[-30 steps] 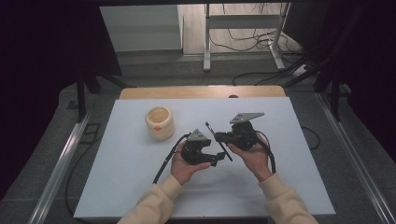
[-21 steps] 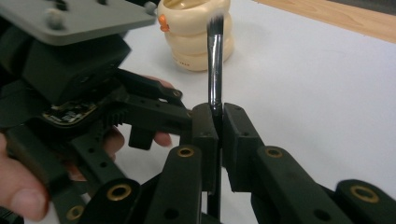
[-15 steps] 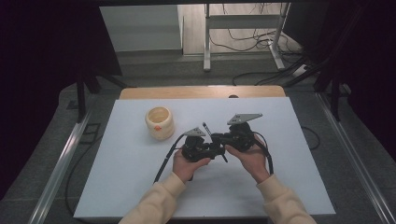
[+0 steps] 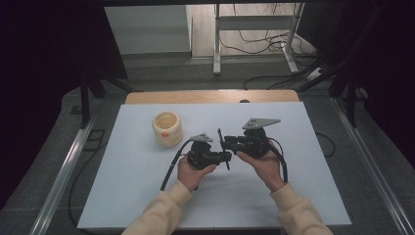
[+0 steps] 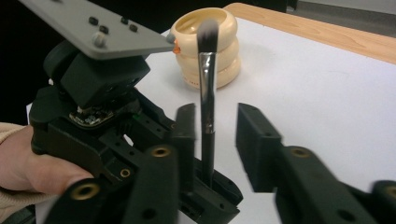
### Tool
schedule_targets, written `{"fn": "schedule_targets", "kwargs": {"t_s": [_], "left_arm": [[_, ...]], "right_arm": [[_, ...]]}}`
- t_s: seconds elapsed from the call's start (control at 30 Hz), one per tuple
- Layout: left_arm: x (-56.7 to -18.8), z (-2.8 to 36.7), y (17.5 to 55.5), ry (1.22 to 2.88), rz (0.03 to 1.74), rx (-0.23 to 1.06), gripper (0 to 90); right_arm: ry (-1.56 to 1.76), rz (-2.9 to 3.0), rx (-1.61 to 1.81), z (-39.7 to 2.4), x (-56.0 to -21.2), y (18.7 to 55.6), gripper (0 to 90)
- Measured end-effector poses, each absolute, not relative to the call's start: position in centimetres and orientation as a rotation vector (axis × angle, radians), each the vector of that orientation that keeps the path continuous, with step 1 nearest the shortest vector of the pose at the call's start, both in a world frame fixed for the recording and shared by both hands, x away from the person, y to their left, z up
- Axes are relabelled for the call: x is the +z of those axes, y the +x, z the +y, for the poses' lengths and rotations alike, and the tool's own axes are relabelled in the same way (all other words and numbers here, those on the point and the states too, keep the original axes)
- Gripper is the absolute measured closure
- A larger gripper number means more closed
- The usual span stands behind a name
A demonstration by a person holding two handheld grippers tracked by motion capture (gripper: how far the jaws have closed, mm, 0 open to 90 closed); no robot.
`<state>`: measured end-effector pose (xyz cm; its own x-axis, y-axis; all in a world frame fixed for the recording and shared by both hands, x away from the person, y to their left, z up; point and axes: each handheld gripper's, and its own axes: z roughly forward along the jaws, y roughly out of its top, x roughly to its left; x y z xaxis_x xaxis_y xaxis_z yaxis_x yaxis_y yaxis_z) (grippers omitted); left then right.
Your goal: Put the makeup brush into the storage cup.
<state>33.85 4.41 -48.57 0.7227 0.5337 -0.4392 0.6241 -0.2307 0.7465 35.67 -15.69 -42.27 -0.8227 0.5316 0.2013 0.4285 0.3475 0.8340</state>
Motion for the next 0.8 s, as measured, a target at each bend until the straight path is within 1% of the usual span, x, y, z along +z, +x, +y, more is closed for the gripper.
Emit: {"fn": "schedule_targets", "kwargs": {"t_s": [0.07, 0.2, 0.37, 0.53, 0.8], "left_arm": [[-48.5, 4.5, 33.7, 1.914, 0.897, -0.080, 83.4], [-48.3, 4.9, 33.6, 1.911, 0.902, -0.067, 83.4], [-48.0, 5.6, 33.4, 1.908, 0.912, -0.038, 83.4], [-47.8, 6.3, 33.1, 1.917, 0.907, -0.004, 83.4], [-47.4, 7.9, 32.5, 1.890, 0.919, 0.039, 83.4]], "right_arm": [[0.889, 2.491, 1.493, -15.8, -42.3, 35.7, 59.5], [0.903, 2.463, 1.490, -16.2, -42.3, 35.8, 45.7], [0.927, 2.444, 1.476, -16.9, -42.4, 35.7, 33.3], [0.952, 2.435, 1.475, -17.7, -42.6, 35.7, 26.7], [0.962, 2.433, 1.476, -18.8, -42.9, 35.7, 22.8]]}}
